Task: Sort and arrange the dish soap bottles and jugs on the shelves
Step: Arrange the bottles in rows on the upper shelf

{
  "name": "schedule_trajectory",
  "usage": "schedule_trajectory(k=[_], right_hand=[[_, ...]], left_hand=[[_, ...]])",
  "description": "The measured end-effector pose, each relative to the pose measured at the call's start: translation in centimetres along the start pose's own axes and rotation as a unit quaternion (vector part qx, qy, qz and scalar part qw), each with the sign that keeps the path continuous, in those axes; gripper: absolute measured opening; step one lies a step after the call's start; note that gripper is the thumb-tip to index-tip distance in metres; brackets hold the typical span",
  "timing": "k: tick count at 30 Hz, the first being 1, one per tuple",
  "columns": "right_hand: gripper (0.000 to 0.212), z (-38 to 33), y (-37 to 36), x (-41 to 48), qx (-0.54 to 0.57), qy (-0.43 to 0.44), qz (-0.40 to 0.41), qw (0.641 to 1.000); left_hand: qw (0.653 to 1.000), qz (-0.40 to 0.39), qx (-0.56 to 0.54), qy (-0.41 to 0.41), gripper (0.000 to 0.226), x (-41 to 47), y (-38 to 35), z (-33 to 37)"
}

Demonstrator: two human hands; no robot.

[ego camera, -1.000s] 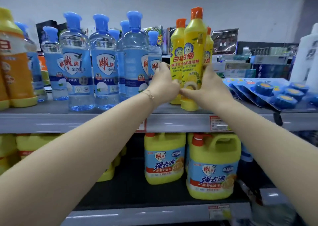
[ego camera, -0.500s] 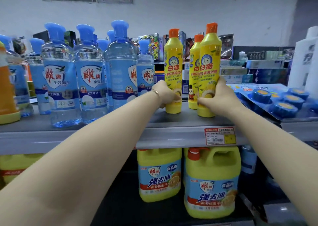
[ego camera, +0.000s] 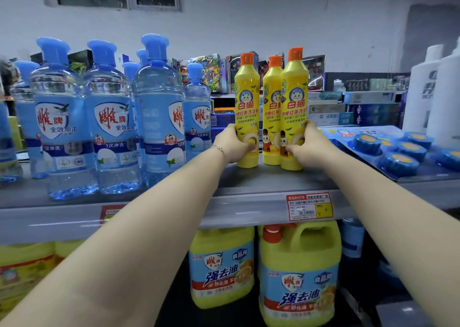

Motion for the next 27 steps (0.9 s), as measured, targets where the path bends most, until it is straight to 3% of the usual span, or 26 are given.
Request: schedule_trajectory(k=[3,6,10,14,27], right_hand=[[0.063,0.2,0.3,0.7,-0.009,-0.043,-0.01,0.999],[0.076,-0.1,0.8,1.0,-0.074,-0.017,0.017,0.997],[0.053,0.7,0.7,1.5,-0.039,-0.042,-0.019,0.998],[0.061,1.2,0.4,2.1,-0.054,-0.016,0.023,0.998],[0.049,1.4,0.2,2.5,-0.1,0.002,0.09,0.991]], left_hand=[[0.999,0.014,0.012,-0.035,0.054,0.3,0.1,-0.2],[0.998,0.023,0.023,-0.05,0.053,0.8,0.0,-0.4],[0.996,0.028,0.055,-0.06,0.053,1.1,-0.2,-0.3],[0.993,0.029,0.091,-0.063,0.054,1.1,-0.5,-0.3],[0.986,0.061,0.134,-0.077,0.057,0.9,-1.0,0.6]])
Point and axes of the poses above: each hand's wrist, its own x-axis towards the middle knuckle, its own y-axis out of the back of the hand, z = x × y, the point moved 6 cm from there along x, towards the middle knuckle, and after that the axes turned 1 degree about -z, right-handed, at the moved point
